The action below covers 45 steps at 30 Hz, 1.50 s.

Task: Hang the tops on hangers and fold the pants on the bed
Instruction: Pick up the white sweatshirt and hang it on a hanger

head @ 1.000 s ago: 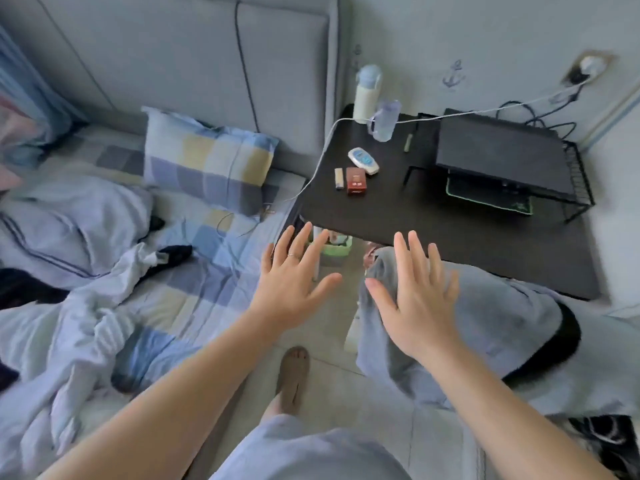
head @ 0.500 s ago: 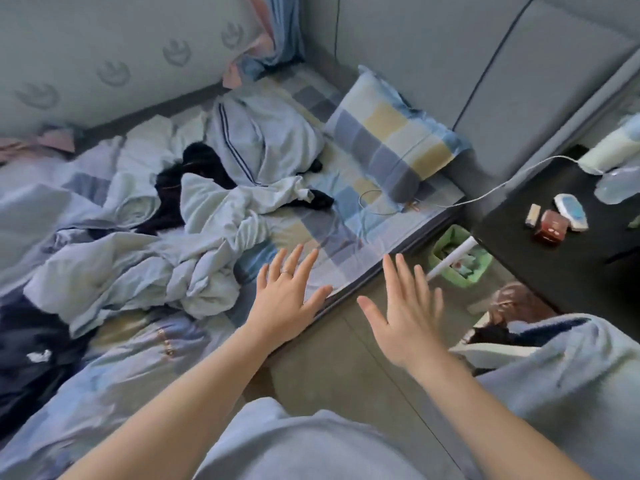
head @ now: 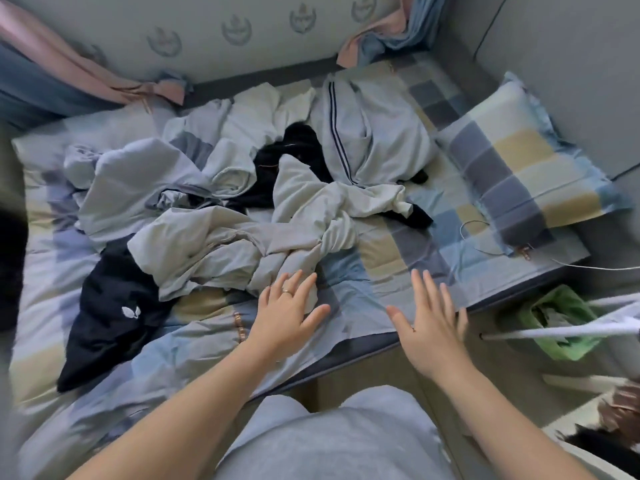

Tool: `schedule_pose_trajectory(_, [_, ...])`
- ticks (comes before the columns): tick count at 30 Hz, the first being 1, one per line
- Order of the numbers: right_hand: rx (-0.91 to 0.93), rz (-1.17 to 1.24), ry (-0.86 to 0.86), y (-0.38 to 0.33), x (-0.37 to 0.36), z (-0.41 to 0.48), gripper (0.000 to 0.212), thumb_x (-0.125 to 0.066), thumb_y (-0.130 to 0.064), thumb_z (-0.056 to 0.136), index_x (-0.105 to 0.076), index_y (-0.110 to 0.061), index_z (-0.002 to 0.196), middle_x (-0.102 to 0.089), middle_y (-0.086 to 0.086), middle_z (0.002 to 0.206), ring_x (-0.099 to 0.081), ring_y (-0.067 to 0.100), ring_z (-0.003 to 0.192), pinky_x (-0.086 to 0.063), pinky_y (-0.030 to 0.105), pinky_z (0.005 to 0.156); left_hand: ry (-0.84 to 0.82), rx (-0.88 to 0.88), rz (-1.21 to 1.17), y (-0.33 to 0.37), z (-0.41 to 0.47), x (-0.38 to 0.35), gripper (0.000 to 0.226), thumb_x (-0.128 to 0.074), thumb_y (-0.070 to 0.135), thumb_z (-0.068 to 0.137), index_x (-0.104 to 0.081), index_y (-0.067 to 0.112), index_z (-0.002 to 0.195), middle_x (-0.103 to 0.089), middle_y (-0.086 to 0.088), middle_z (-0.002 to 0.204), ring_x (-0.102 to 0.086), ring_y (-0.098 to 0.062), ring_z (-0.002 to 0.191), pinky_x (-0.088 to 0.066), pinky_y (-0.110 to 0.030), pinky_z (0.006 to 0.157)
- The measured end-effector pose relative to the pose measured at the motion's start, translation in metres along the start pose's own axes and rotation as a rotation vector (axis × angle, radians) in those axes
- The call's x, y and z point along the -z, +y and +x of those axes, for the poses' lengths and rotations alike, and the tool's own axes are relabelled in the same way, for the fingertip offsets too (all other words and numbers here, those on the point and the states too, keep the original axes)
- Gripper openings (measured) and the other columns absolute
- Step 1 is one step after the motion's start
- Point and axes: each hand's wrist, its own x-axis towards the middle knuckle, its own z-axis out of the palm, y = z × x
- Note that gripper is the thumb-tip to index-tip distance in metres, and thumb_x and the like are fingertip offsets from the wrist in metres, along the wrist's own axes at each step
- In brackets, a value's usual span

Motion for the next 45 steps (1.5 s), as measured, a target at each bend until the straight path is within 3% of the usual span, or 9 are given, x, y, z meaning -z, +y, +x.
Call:
schedule_pose_trajectory(7, [0.054, -0.089, -0.120, -0.027, -0.015, 0.075, 0.074, -0.024, -0.064, 0.099, 0.015, -0.038, 0.157, 0.019, -0.015, 0.165, 0.019, 0.014, 0.152, 0.007, 0.053, 0.122, -0.032, 0.133, -0.068, -0.049, 0.042, -0.011, 0.066, -0.030, 0.066, 0.099, -0.017, 0.038, 0.158, -0.012, 0.005, 0.168, -0.002, -0.020, 0.154, -0.009, -0.046, 0.123])
schedule_pose_trajectory(14, [0.098, -0.222, -0.211, -0.010, -0.052, 0.200, 0.074, -0.023, -0.065, 0.099, 0.015, -0.037, 0.157, 0.016, -0.014, 0.166, 0.015, 0.016, 0.153, 0.005, 0.052, 0.122, -0.070, 0.180, -0.113, -0.057, 0.139, -0.054, 0.086, -0.011, 0.077, 0.083, -0.015, 0.036, 0.158, -0.011, 0.004, 0.168, -0.002, -0.020, 0.154, -0.010, -0.044, 0.123])
schedule_pose_trajectory(19, [0.135, -0.280, -0.254, 0.011, -0.103, 0.305, 0.075, -0.027, -0.063, 0.100, 0.009, -0.034, 0.159, 0.010, -0.013, 0.167, 0.009, 0.018, 0.154, -0.001, 0.053, 0.123, -0.093, 0.145, -0.110, -0.062, 0.238, -0.106, 0.069, -0.038, 0.058, 0.100, -0.015, 0.030, 0.159, -0.013, 0.000, 0.167, -0.008, -0.023, 0.153, -0.012, -0.040, 0.123])
schedule_pose_trajectory(24, [0.220, -0.311, -0.280, 0.023, -0.167, 0.414, 0.074, -0.033, -0.059, 0.101, 0.004, -0.033, 0.159, 0.003, -0.010, 0.168, 0.002, 0.021, 0.154, -0.007, 0.055, 0.122, -0.076, 0.088, -0.090, -0.075, 0.349, -0.157, 0.071, -0.053, 0.040, 0.099, -0.020, 0.020, 0.158, -0.016, -0.010, 0.165, -0.014, -0.028, 0.149, -0.013, -0.035, 0.120])
schedule_pose_trajectory(29, [0.235, -0.296, -0.208, 0.039, -0.218, 0.525, 0.075, -0.040, -0.055, 0.100, -0.001, -0.031, 0.159, -0.002, -0.004, 0.168, -0.002, 0.025, 0.154, -0.015, 0.058, 0.119, 0.015, 0.105, 0.101, -0.093, 0.453, -0.198, 0.070, -0.055, 0.043, 0.094, -0.026, 0.022, 0.153, -0.018, -0.011, 0.164, -0.014, -0.033, 0.150, -0.022, -0.050, 0.118])
schedule_pose_trajectory(33, [0.212, -0.276, -0.123, 0.063, -0.236, 0.596, 0.074, -0.044, -0.051, 0.100, -0.004, -0.030, 0.158, -0.003, -0.004, 0.167, -0.002, 0.023, 0.153, -0.016, 0.060, 0.117, 0.068, 0.229, 0.377, -0.083, 0.517, -0.219, 0.066, -0.052, 0.055, 0.091, -0.034, 0.021, 0.145, -0.007, -0.010, 0.166, 0.002, -0.038, 0.151, -0.012, -0.068, 0.111])
schedule_pose_trajectory(37, [0.188, -0.301, -0.145, 0.094, -0.243, 0.644, 0.079, -0.047, -0.053, 0.099, 0.000, -0.030, 0.159, 0.002, -0.004, 0.167, 0.001, 0.021, 0.153, -0.021, 0.062, 0.114, 0.021, 0.291, 0.417, -0.055, 0.567, -0.240, 0.078, -0.043, 0.067, 0.090, -0.029, 0.019, 0.150, -0.003, -0.018, 0.165, 0.009, -0.043, 0.151, -0.006, -0.081, 0.103])
schedule_pose_trajectory(41, [0.282, -0.356, -0.125, 0.113, -0.260, 0.656, 0.068, -0.052, -0.052, 0.097, -0.017, -0.042, 0.155, 0.000, 0.001, 0.166, -0.001, 0.024, 0.152, -0.025, 0.060, 0.113, 0.026, 0.275, 0.360, -0.042, 0.579, -0.275, 0.070, -0.038, 0.070, 0.091, -0.038, 0.027, 0.145, 0.008, -0.020, 0.165, 0.010, -0.045, 0.150, -0.004, -0.082, 0.103])
schedule_pose_trajectory(45, [0.330, -0.283, 0.014, 0.118, -0.271, 0.651, 0.047, -0.060, -0.048, 0.094, -0.048, -0.041, 0.139, -0.021, 0.004, 0.160, -0.016, 0.025, 0.148, -0.030, 0.057, 0.108, 0.051, 0.185, 0.360, -0.030, 0.556, -0.301, 0.087, -0.032, 0.079, 0.087, -0.038, 0.016, 0.146, -0.013, -0.021, 0.164, 0.001, -0.042, 0.151, 0.003, -0.074, 0.111])
